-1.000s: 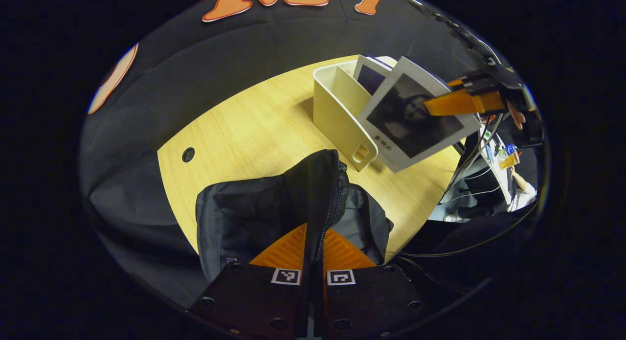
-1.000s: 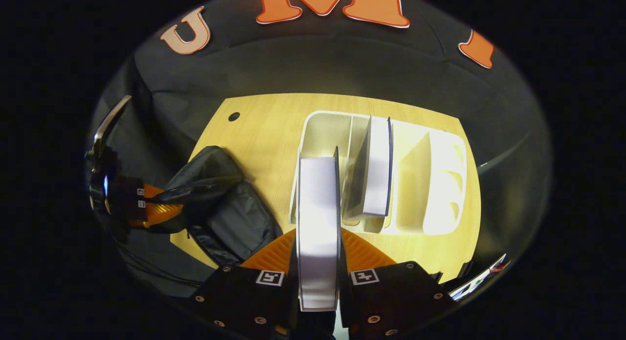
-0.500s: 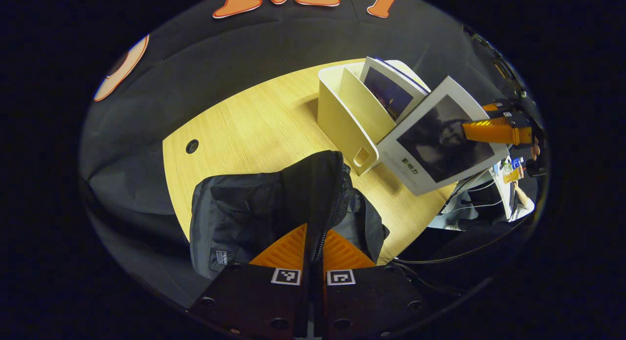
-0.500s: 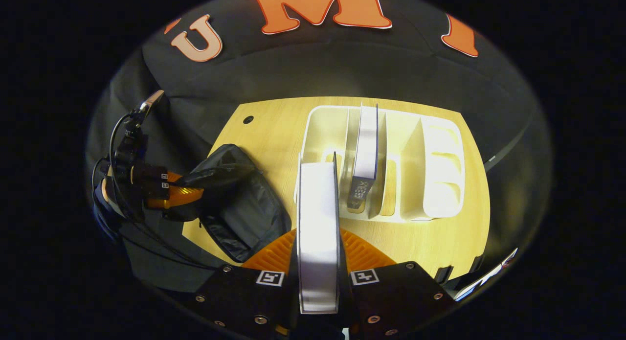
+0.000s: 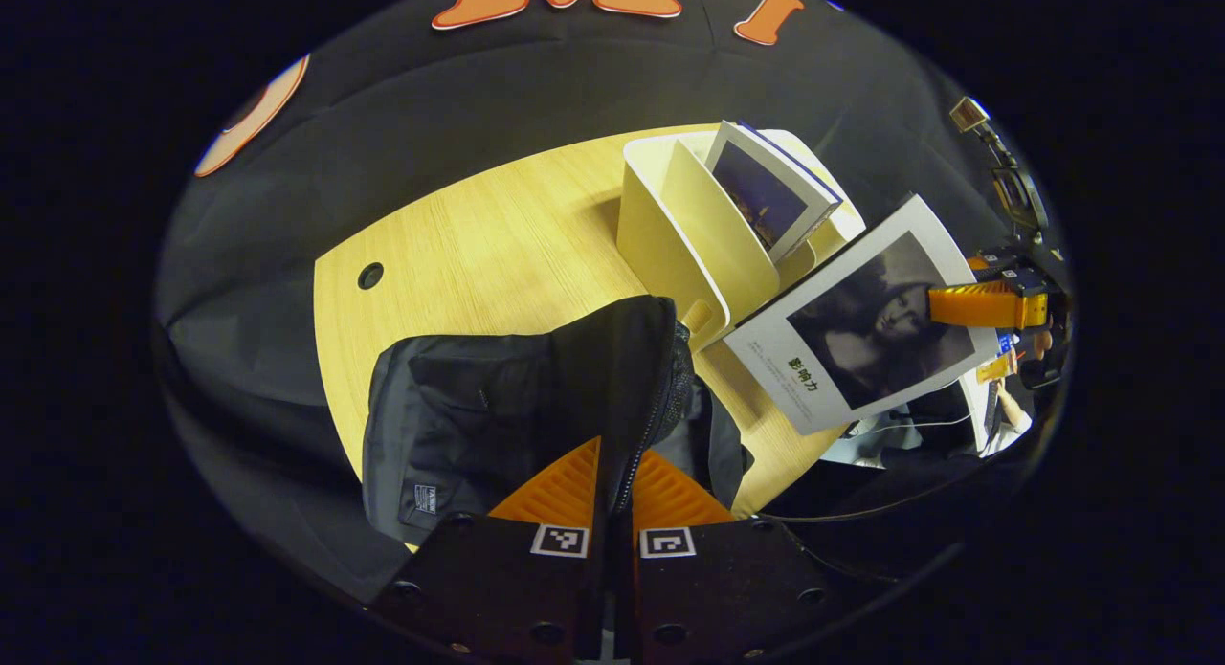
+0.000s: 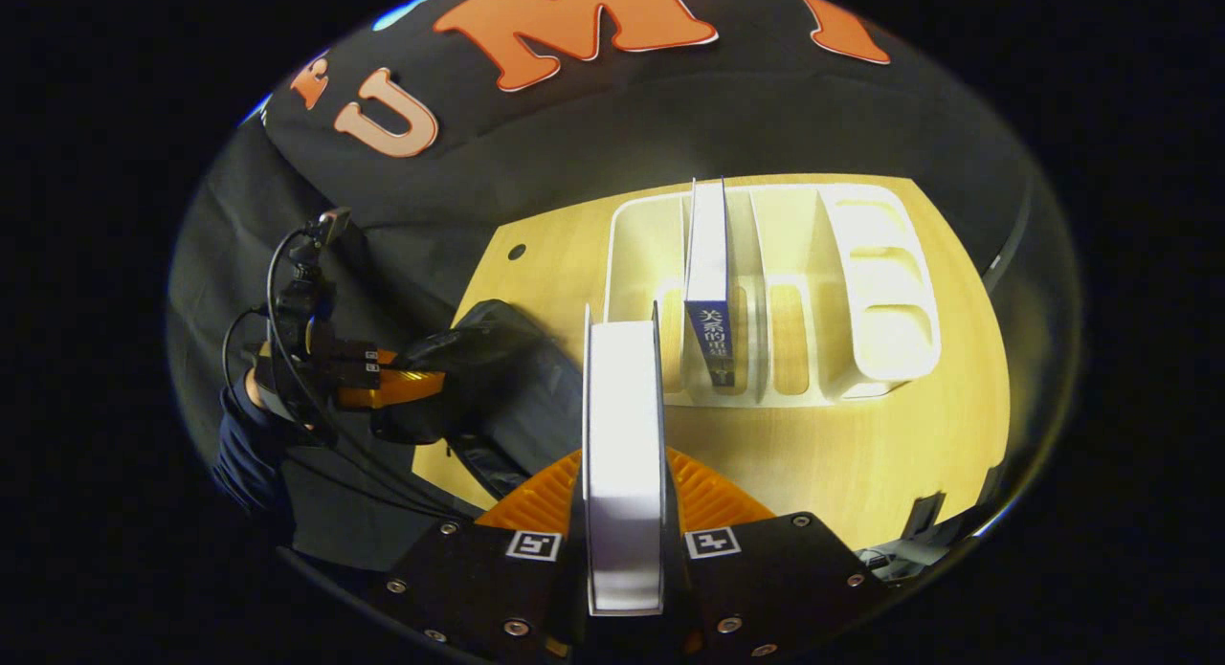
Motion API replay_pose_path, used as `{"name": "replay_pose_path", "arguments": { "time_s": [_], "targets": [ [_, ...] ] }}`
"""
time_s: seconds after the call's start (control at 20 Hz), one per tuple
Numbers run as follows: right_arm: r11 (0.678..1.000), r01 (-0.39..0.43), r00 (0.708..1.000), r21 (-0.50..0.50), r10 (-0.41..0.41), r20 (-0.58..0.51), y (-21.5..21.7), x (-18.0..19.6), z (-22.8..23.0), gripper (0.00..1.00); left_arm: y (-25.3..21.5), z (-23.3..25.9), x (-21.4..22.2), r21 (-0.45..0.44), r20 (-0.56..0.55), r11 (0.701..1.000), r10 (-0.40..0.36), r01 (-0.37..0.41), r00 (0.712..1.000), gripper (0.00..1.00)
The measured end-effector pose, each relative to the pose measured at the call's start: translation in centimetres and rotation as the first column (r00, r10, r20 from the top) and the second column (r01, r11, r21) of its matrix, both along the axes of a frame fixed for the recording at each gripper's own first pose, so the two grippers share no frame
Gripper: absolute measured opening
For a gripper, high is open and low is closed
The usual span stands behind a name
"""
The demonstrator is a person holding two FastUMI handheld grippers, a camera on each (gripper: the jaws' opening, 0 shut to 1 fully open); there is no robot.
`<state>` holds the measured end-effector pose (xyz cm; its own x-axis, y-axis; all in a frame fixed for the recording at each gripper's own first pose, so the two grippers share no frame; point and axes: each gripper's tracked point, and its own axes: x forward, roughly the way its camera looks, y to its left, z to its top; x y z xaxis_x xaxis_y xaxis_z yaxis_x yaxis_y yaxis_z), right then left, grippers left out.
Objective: Open the schoolbag, grab two books from the bookshelf and put them into the schoolbag.
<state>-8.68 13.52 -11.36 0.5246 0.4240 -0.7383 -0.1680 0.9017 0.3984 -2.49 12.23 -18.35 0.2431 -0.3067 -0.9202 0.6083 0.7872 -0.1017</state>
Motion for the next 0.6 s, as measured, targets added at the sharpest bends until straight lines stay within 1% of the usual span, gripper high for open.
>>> {"name": "replay_pose_path", "arguments": {
  "time_s": [0.1, 0.3, 0.45, 0.6],
  "targets": [
    [0.998, 0.01, 1.0, 0.064, -0.01, -0.003, 0.5, -0.2, 0.2, 0.32, -0.1, -0.1, 0.1, -0.004, 0.003, 1.0, 0.007, -0.007, 1.0, 0.06],
    [0.987, 0.026, 1.0, 0.161, -0.028, 0.006, 1.6, -0.7, -0.3, 0.32, -0.4, 0.4, -0.1, -0.024, 0.013, 1.0, 0.015, -0.015, 1.0, 0.06],
    [0.964, 0.035, 0.999, 0.263, -0.034, -0.006, 3.0, -1.3, -0.2, 0.32, 0.0, 0.8, -0.6, -0.033, 0.02, 0.999, 0.02, -0.02, 1.0, 0.06],
    [0.942, 0.059, 0.998, 0.331, -0.06, -0.008, 4.3, -0.9, -0.9, 0.32, -0.3, 0.9, -0.4, -0.048, 0.031, 0.998, 0.042, -0.04, 0.999, 0.06]
  ]
}}
